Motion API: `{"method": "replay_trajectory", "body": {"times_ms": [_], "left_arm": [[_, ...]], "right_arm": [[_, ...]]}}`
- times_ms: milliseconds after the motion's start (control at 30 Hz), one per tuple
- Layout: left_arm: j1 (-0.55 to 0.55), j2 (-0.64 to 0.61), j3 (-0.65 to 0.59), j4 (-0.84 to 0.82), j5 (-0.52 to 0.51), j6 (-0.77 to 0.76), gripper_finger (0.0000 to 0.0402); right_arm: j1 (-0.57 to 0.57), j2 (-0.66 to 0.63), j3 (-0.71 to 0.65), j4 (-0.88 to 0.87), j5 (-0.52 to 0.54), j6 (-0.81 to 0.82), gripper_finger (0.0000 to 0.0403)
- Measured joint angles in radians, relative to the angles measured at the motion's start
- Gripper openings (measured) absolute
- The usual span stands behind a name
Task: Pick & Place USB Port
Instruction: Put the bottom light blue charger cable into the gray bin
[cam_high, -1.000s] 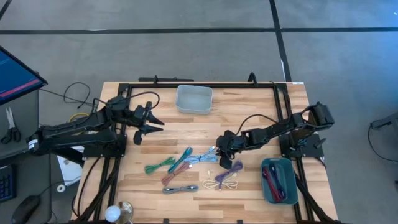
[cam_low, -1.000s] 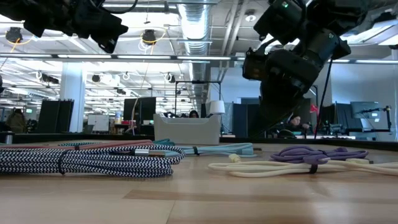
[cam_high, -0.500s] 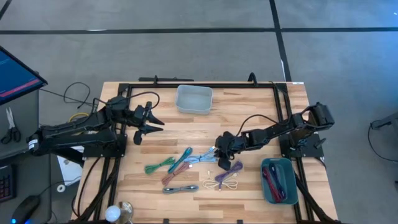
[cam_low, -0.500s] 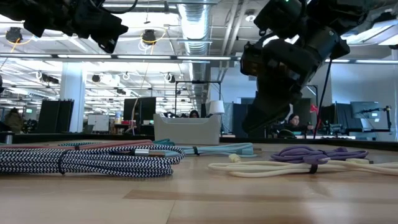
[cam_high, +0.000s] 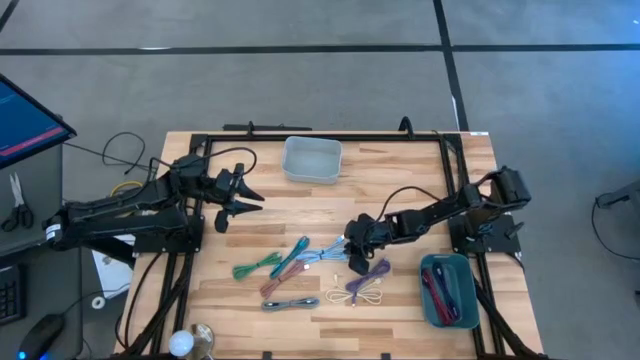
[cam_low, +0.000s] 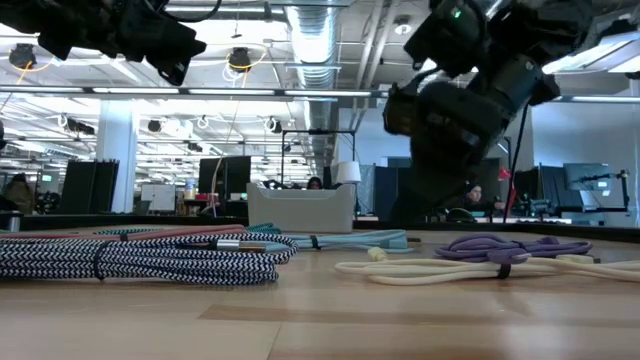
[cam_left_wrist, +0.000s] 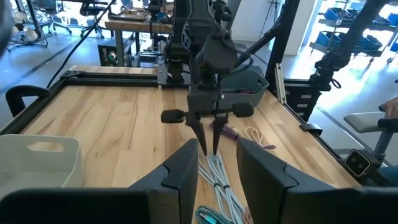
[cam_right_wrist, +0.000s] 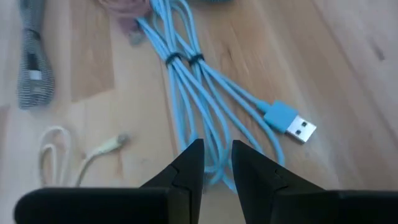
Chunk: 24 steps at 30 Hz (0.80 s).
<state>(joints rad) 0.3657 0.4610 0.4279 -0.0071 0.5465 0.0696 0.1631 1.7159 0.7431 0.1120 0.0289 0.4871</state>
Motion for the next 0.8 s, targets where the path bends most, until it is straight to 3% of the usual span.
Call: {"method": "replay_trajectory", "body": {"times_ms": [267,500,800], "left_arm": [[0.000,0.000,0.000,0.000,0.000,0.000,0.0110],[0.000,0.000,0.000,0.000,0.000,0.000,0.0110],[0.000,0.000,0.000,0.000,0.000,0.000,0.0110]], "right_arm": [[0.000,0.040,-0.002,0.037,-0.005,0.008,0.0074],[0.002,0.037,-0.002,0.036,-0.005,-0.031,0.0008],[0.006,-0.015,-0.001,0.058,-0.033,-0.072,0.0002]]}}
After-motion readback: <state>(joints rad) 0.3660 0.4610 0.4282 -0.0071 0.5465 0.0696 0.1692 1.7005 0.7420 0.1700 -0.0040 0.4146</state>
